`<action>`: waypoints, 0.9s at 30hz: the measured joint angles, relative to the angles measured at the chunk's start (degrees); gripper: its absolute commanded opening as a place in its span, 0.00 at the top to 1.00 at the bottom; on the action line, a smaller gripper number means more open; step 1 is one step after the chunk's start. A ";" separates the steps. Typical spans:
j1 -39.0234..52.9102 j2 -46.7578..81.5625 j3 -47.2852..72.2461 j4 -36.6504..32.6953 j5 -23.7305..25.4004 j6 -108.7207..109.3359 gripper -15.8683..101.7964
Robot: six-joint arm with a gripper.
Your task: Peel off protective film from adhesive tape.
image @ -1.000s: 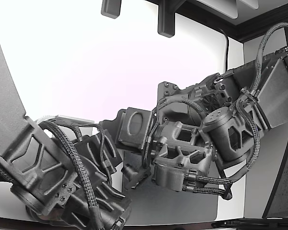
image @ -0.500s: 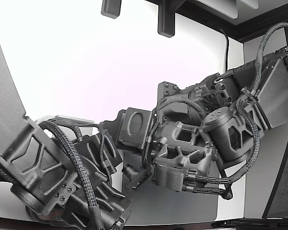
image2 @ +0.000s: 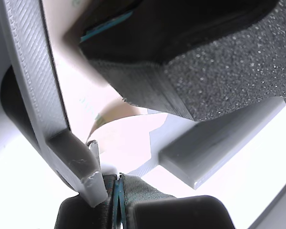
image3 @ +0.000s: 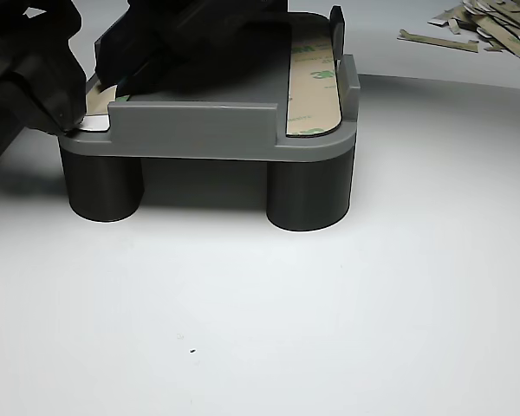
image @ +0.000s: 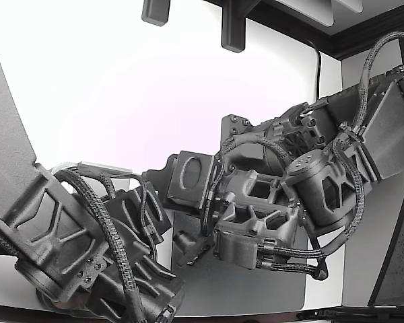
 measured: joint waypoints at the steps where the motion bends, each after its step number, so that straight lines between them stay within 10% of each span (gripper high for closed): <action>1: 0.00 0.00 0.00 0.00 0.00 0.00 0.96; 22: -0.09 1.76 -4.13 7.56 2.99 -0.44 0.93; 25: -0.97 4.83 -6.59 11.95 3.78 -0.70 0.31; 27: -2.37 6.33 -8.70 16.00 3.34 0.62 0.07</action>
